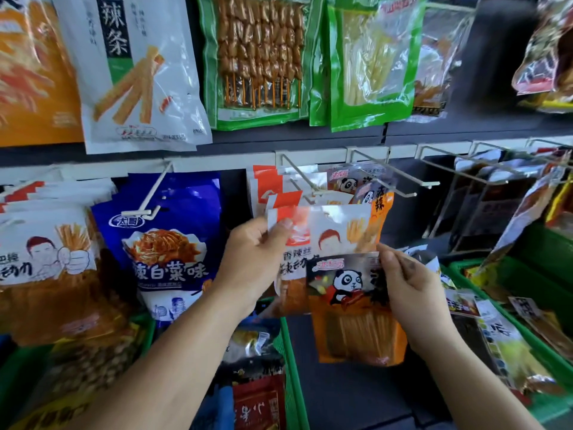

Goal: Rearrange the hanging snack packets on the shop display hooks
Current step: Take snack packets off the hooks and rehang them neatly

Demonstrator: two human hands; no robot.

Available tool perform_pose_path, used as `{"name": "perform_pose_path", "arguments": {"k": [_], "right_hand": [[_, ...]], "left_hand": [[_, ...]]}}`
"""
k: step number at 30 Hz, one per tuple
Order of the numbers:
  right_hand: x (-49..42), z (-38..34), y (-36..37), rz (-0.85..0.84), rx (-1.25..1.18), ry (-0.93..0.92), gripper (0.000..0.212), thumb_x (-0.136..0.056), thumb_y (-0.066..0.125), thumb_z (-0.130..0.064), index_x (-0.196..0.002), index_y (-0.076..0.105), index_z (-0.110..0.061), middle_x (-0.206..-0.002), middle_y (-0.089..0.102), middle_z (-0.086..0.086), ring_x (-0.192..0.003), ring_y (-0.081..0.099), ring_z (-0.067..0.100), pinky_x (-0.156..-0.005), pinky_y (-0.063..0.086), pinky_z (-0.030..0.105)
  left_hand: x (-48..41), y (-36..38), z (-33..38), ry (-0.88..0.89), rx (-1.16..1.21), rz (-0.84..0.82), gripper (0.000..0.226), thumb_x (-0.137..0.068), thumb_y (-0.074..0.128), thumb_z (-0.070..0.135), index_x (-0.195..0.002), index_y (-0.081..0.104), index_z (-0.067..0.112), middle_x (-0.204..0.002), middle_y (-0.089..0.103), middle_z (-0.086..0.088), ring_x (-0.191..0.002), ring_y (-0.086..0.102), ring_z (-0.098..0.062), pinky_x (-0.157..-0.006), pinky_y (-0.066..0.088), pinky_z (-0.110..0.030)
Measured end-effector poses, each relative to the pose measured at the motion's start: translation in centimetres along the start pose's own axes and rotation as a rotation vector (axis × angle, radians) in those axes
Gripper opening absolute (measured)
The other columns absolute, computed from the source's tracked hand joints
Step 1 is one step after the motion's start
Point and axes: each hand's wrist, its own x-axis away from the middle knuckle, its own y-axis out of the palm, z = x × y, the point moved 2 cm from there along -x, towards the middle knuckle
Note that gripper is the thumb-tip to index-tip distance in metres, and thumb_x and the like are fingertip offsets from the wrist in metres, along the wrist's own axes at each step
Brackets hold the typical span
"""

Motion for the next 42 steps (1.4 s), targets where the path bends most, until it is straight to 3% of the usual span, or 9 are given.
{"name": "perform_pose_path", "arguments": {"k": [3, 7, 16, 22, 25, 29, 32, 36, 42], "right_hand": [[0.5, -0.9, -0.9, 0.084, 0.069, -0.084, 0.032, -0.108, 0.053, -0.026, -0.089, 0.077, -0.019, -0.074, 0.077, -0.003, -0.074, 0.069, 0.007, -0.062, 0.051, 0.025], [1.3, -2.2, -0.9, 0.091, 0.022, -0.160, 0.036, -0.107, 0.056, -0.023, -0.081, 0.071, -0.004, -0.070, 0.071, 0.013, -0.073, 0.064, 0.025, -0.064, 0.047, 0.038], [2.1, -2.4, 1.2, -0.025, -0.039, -0.183, 0.048, -0.109, 0.051, -0.037, -0.076, 0.062, -0.004, -0.068, 0.065, 0.020, -0.067, 0.062, 0.039, -0.057, 0.049, 0.050], [1.7, -2.5, 1.3, -0.027, -0.085, -0.120, 0.051, -0.106, 0.054, -0.033, -0.058, 0.056, -0.016, -0.047, 0.054, -0.007, -0.048, 0.048, 0.003, -0.049, 0.038, 0.023], [1.0, -1.6, 0.9, -0.003, -0.078, -0.085, 0.051, -0.107, 0.057, -0.036, -0.072, 0.060, 0.000, -0.068, 0.058, 0.032, -0.056, 0.053, 0.032, -0.057, 0.045, 0.041], [0.5, -1.0, 0.7, 0.029, -0.083, -0.062, 0.055, -0.106, 0.057, -0.038, -0.081, 0.056, 0.011, -0.076, 0.055, 0.042, -0.055, 0.050, 0.039, -0.060, 0.042, 0.037], [0.3, -0.8, 0.5, 0.049, -0.128, -0.047, 0.057, -0.104, 0.057, -0.040, -0.090, 0.056, 0.015, -0.083, 0.056, 0.045, -0.073, 0.057, 0.058, -0.063, 0.055, 0.050], [0.6, -1.0, 0.4, 0.054, -0.193, -0.033, 0.063, -0.103, 0.058, -0.044, -0.087, 0.051, 0.017, -0.077, 0.051, 0.044, -0.062, 0.048, 0.032, -0.064, 0.043, 0.040], [-0.3, -1.2, -1.1, 0.025, -0.255, -0.041, 0.050, -0.106, 0.059, -0.034, -0.083, 0.062, 0.010, -0.072, 0.063, 0.034, -0.059, 0.059, 0.036, -0.061, 0.046, 0.034]], "left_hand": [[-0.4, 0.1, 0.4, 0.042, -0.002, 0.085, 0.021, -0.103, 0.060, 0.032, -0.098, 0.076, 0.021, -0.096, 0.079, -0.014, -0.084, 0.074, -0.033, -0.076, 0.062, -0.046], [-0.4, 0.5, 0.6, 0.123, -0.033, 0.158, 0.032, -0.103, 0.060, 0.031, -0.094, 0.072, 0.003, -0.095, 0.069, -0.032, -0.072, 0.057, -0.020, -0.066, 0.045, -0.038], [-2.0, 0.0, -0.6, 0.140, -0.120, 0.315, 0.032, -0.101, 0.062, 0.030, -0.088, 0.073, 0.003, -0.084, 0.078, -0.008, -0.075, 0.076, -0.025, -0.068, 0.065, -0.048], [-3.1, -1.3, -1.5, 0.143, -0.263, 0.358, 0.022, -0.093, 0.072, 0.029, -0.084, 0.070, 0.010, -0.074, 0.072, -0.003, -0.066, 0.068, -0.025, -0.059, 0.053, -0.033], [-1.9, -2.2, -0.9, 0.129, -0.385, 0.431, 0.021, -0.087, 0.079, 0.022, -0.086, 0.059, 0.015, -0.073, 0.064, 0.006, -0.064, 0.062, -0.007, -0.057, 0.045, -0.018], [-0.2, -1.0, -0.7, 0.193, -0.321, 0.165, 0.024, -0.088, 0.076, 0.037, -0.078, 0.063, 0.020, -0.070, 0.066, 0.005, -0.066, 0.067, -0.007, -0.064, 0.059, -0.030], [0.2, 0.5, -0.6, 0.035, -0.235, -0.143, 0.035, -0.091, 0.072, 0.044, -0.119, 0.067, 0.023, -0.114, 0.072, 0.012, -0.103, 0.066, 0.004, -0.090, 0.054, -0.020], [0.1, 1.3, -0.6, -0.020, -0.209, -0.265, 0.055, -0.092, 0.069, 0.047, -0.140, 0.057, 0.025, -0.137, 0.063, 0.013, -0.124, 0.058, 0.003, -0.114, 0.044, -0.029], [1.8, 3.6, -1.1, 0.062, -0.228, -0.214, 0.042, -0.087, 0.080, 0.034, -0.126, 0.065, 0.031, -0.112, 0.072, 0.018, -0.102, 0.067, 0.010, -0.087, 0.056, -0.016]]}}
